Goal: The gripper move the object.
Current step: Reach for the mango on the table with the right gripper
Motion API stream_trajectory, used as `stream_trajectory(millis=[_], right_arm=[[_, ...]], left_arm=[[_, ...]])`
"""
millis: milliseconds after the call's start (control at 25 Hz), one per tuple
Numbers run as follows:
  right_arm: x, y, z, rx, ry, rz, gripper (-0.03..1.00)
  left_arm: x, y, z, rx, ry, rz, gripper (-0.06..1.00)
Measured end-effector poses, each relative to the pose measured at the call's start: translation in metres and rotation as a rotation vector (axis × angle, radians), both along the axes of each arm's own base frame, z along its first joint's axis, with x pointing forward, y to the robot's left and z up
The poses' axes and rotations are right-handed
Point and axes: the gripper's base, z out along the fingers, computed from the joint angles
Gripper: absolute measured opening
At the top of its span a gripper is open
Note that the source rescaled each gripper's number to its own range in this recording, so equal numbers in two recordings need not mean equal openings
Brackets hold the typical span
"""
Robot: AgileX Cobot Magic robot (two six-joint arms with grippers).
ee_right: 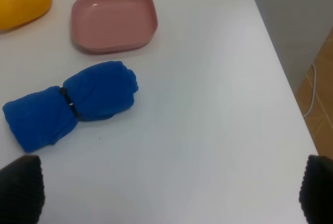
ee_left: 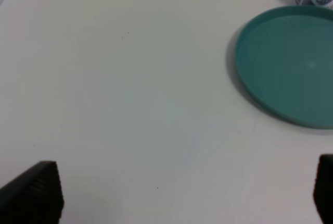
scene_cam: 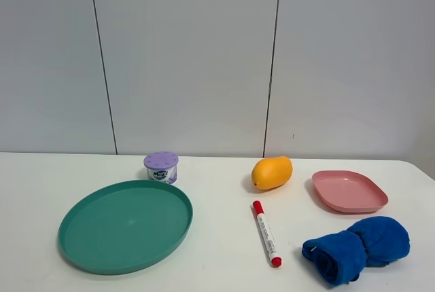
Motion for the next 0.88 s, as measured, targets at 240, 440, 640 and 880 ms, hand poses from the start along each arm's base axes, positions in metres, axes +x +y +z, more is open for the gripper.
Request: stream_trajectory(millis=[240, 440, 640, 880], right_arm=[[0.0000, 0.0000, 0.0000, 0.000, 0.000, 0.000, 1.00], [0.0000, 0.0000, 0.0000, 0.000, 0.000, 0.000, 1.00], [0.0000, 0.0000, 0.0000, 0.001, 0.000, 0.000, 1.00], [0.0000, 0.0000, 0.0000, 0.001, 0.000, 0.000, 1.00]], left_arm=[[0.0000, 0.0000, 0.0000, 0.000, 0.000, 0.000, 1.00], [0.0000, 0.0000, 0.0000, 0.000, 0.000, 0.000, 1.00], [0.0000, 0.0000, 0.0000, 0.000, 0.000, 0.000, 1.00], [0.0000, 0.0000, 0.0000, 0.000, 0.000, 0.000, 1.00]])
